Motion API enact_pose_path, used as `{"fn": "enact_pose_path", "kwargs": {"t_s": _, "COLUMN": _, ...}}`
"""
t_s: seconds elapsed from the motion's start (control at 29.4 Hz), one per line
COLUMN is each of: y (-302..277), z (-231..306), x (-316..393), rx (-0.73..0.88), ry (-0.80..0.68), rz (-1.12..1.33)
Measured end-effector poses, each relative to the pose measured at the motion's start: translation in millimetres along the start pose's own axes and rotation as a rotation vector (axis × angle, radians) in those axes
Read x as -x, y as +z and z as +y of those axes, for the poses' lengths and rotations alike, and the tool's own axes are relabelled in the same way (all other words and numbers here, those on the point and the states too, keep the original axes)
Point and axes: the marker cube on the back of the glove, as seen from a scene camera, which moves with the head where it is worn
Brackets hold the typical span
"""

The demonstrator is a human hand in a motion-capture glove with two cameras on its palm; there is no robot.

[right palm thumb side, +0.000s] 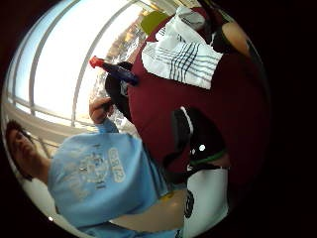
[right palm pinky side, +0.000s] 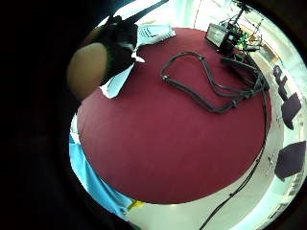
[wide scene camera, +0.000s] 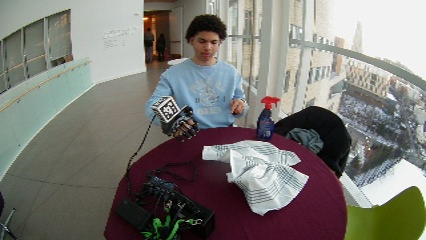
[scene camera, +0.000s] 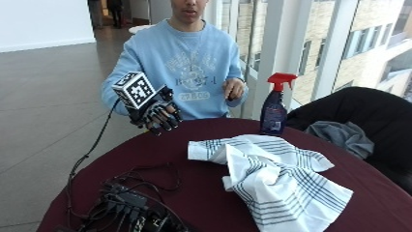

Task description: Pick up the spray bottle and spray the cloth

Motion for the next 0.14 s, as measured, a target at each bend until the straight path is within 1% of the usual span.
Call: {"fn": "enact_pose_path", "kwargs": {"t_s": 0.14, "y": -0.2, "z": 2.9, "x": 0.3, "rx": 0.001, "ry": -0.012, "rz": 0.016}}
